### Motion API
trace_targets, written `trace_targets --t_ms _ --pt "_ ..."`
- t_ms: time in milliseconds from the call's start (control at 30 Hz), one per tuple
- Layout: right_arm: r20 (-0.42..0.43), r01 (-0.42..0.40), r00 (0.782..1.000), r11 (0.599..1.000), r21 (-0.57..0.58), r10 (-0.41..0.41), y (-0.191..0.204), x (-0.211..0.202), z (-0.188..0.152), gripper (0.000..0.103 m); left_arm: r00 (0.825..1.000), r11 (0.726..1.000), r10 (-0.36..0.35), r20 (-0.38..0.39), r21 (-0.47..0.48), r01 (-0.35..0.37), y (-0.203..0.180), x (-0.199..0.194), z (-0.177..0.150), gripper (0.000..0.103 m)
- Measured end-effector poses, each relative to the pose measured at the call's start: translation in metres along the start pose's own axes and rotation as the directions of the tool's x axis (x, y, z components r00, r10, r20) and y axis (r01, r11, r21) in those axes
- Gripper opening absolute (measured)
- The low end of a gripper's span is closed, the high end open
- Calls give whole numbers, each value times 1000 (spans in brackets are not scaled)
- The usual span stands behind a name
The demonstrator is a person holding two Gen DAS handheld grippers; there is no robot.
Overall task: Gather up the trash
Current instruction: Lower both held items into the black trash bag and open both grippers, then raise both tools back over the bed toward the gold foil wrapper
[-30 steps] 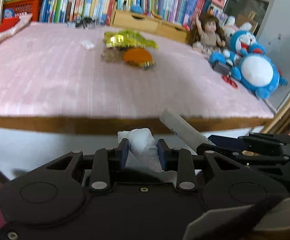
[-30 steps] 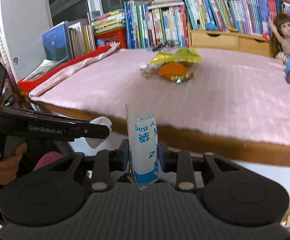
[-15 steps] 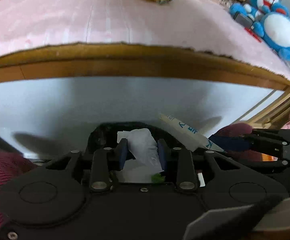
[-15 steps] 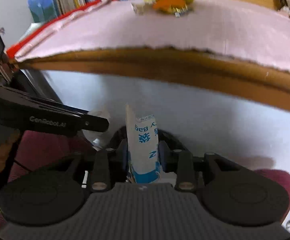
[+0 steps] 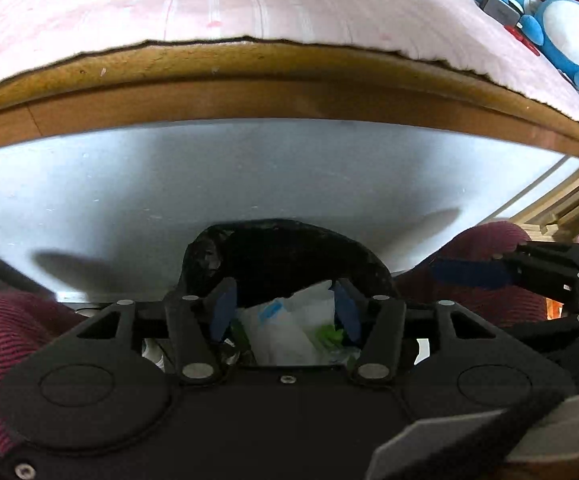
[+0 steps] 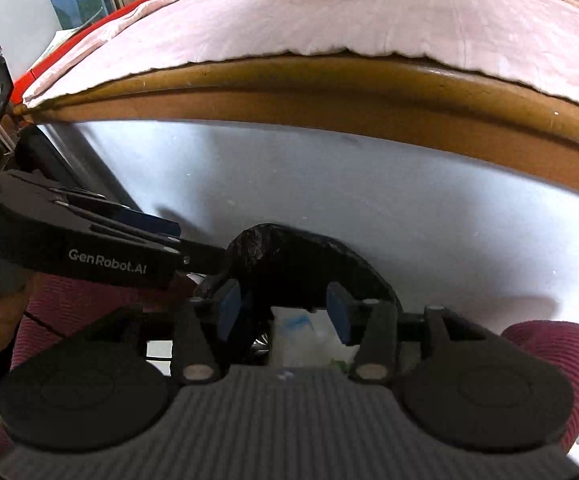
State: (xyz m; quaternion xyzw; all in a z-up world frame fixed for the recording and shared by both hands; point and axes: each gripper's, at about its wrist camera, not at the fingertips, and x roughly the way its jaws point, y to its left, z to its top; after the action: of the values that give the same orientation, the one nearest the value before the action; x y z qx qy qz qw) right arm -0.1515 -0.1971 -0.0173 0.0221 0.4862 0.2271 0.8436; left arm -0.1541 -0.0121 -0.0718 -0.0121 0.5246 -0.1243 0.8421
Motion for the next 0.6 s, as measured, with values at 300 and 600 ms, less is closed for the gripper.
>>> trace_targets --t_ms 300,600 --pt "22 16 1000 1000 -9 -16 -1 -4 7 68 999 1000 4 38 13 -4 -2 -12 7 55" --pt "66 25 998 999 -35 -23 0 -17 19 73 993 999 4 120 39 -9 -5 -37 16 56"
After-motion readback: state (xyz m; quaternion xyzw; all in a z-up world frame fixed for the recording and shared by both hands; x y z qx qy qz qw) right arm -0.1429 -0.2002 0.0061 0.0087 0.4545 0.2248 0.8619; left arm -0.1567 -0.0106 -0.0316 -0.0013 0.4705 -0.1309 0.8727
